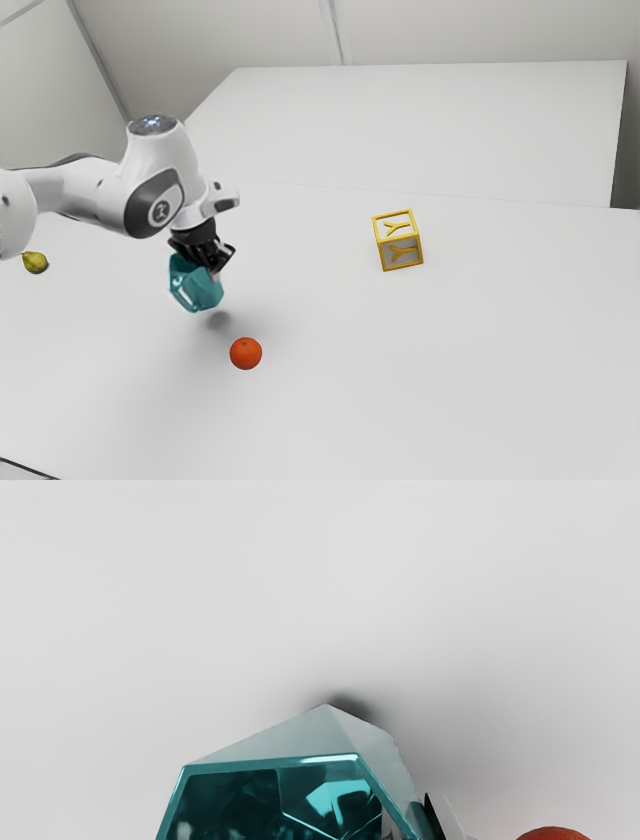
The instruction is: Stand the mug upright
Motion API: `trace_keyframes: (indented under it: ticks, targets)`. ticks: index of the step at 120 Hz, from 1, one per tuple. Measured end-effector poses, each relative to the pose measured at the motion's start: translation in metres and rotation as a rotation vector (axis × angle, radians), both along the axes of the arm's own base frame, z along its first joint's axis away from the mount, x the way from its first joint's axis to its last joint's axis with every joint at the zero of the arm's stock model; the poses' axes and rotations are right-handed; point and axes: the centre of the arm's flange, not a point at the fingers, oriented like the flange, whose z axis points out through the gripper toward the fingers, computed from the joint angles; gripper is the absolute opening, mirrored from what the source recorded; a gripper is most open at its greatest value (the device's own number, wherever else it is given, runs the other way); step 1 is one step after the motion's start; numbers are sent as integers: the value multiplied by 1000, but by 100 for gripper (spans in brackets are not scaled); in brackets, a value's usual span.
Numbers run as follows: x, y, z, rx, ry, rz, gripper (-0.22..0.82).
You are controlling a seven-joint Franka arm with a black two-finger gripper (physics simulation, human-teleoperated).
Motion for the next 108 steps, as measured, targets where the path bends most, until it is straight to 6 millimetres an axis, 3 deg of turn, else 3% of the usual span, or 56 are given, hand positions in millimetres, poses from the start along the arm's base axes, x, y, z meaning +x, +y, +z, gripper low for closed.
trace_keyframes:
  ticks: [64, 108]
  targets:
    - [12, -43, -38, 25, -35, 87, -18]
    - [15, -35, -51, 27, -34, 169, -17]
